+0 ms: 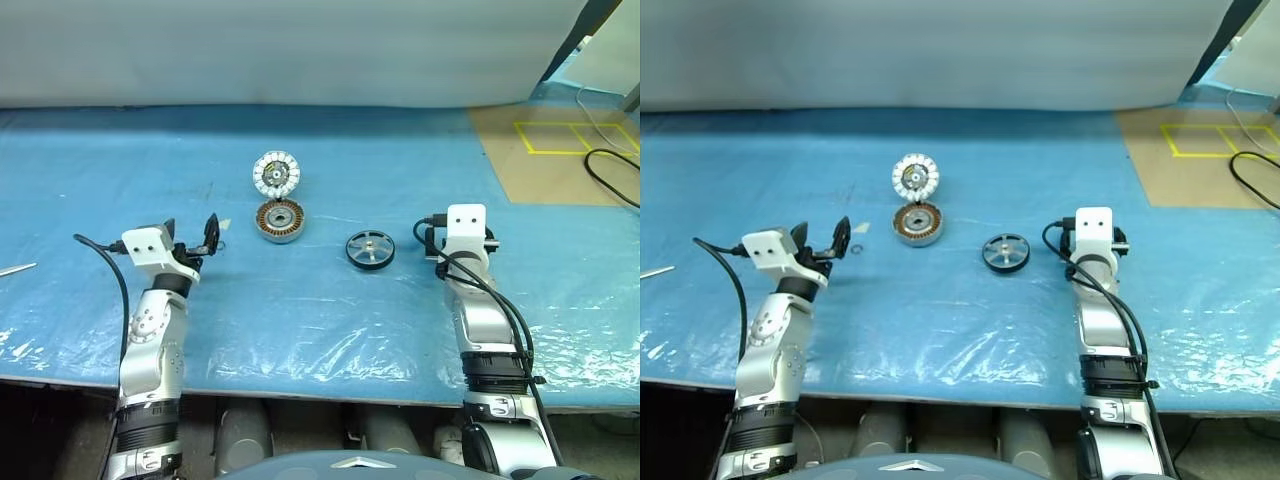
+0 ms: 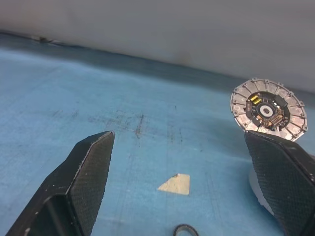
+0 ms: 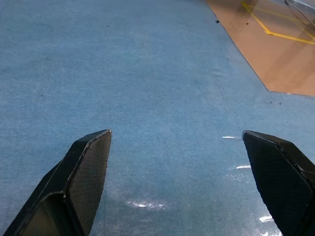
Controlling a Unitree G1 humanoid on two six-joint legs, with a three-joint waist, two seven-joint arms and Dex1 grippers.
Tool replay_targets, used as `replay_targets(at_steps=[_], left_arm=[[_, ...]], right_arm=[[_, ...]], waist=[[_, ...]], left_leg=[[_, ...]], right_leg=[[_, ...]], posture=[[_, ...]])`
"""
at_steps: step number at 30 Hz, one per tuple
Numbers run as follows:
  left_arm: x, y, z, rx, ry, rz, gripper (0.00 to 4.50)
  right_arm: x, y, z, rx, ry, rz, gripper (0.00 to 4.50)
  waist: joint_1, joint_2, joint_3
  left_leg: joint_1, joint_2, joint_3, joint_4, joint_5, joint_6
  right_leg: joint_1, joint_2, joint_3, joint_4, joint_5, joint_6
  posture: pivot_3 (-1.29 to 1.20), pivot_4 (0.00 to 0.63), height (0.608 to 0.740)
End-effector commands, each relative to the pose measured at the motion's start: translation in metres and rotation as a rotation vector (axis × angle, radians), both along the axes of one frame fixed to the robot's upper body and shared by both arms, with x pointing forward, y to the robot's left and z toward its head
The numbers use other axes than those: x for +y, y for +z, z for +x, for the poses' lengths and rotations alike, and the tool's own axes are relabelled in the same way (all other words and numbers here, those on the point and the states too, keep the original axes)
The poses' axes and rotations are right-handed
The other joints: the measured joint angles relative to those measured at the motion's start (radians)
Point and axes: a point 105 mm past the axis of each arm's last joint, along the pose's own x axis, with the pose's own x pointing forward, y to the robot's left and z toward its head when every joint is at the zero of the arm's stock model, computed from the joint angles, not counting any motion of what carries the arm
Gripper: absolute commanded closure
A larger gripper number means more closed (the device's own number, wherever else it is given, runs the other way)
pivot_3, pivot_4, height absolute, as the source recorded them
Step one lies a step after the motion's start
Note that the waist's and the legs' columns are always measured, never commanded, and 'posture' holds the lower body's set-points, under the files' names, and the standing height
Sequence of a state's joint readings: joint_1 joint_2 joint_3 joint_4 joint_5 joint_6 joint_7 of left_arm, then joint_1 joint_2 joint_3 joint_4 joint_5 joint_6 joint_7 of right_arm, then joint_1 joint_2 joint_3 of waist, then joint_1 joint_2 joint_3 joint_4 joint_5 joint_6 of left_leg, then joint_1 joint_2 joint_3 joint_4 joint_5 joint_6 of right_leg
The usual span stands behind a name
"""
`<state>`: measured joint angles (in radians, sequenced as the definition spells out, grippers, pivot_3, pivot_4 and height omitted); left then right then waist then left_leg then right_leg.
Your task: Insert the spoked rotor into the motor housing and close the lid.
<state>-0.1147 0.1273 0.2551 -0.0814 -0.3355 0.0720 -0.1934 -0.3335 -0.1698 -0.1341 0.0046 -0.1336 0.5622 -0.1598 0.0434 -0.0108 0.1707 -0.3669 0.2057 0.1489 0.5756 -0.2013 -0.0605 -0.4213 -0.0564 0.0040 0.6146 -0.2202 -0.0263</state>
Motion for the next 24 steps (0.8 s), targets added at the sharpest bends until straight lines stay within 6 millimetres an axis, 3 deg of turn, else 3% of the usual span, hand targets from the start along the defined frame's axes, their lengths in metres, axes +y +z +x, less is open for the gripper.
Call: replay_targets(at_steps=[1,11,15,21,24], left_arm=[[0.003,0.01,0.0,-0.044,0.0,0.009,0.03],[0.005,0.008,-0.001,-0.037,-0.006,0.018,0.03],[0.006,0.016,0.002,-0.049,-0.074,0.048,0.03],[0.003,0.048,0.02,-0.091,-0.291,0.126,0.03],[-0.004,0.054,0.026,-0.083,-0.395,0.16,0.03]], right_arm=[[-0.004,0.014,0.0,-0.055,-0.013,-0.022,0.0],[-0.004,0.014,0.0,-0.055,-0.013,-0.019,0.0],[0.003,0.022,0.007,-0.077,0.045,-0.026,0.0],[0.045,0.058,0.036,-0.15,0.369,-0.001,0.0],[0.063,0.07,0.046,-0.154,0.504,0.024,0.0]], waist=[[0.0,0.0,0.0],[0.0,0.0,0.0],[0.0,0.0,0.0],[-0.001,0.0,0.0],[-0.001,0.001,0.0]], left_leg=[[0.0,0.0,0.0,0.0,0.0,0.0],[0.0,0.0,0.0,0.0,0.0,0.0],[0.0,0.0,0.0,0.0,0.0,0.0],[0.001,0.0,0.0,0.001,0.0,0.0],[0.002,0.0,0.0,0.001,0.0,0.0]], right_leg=[[0.0,0.0,0.0,0.0,0.0,0.0],[0.0,0.0,0.0,0.0,0.0,0.0],[0.0,0.0,0.0,0.0,0.0,0.0],[-0.001,0.0,0.001,0.004,0.0,0.0],[-0.001,0.0,0.001,0.005,0.0,-0.001]], posture=[[0.0,0.15,0.74],[0.0,0.15,0.74],[0.0,0.15,0.74],[0.0,0.15,0.74],[0.0,0.15,0.74]])
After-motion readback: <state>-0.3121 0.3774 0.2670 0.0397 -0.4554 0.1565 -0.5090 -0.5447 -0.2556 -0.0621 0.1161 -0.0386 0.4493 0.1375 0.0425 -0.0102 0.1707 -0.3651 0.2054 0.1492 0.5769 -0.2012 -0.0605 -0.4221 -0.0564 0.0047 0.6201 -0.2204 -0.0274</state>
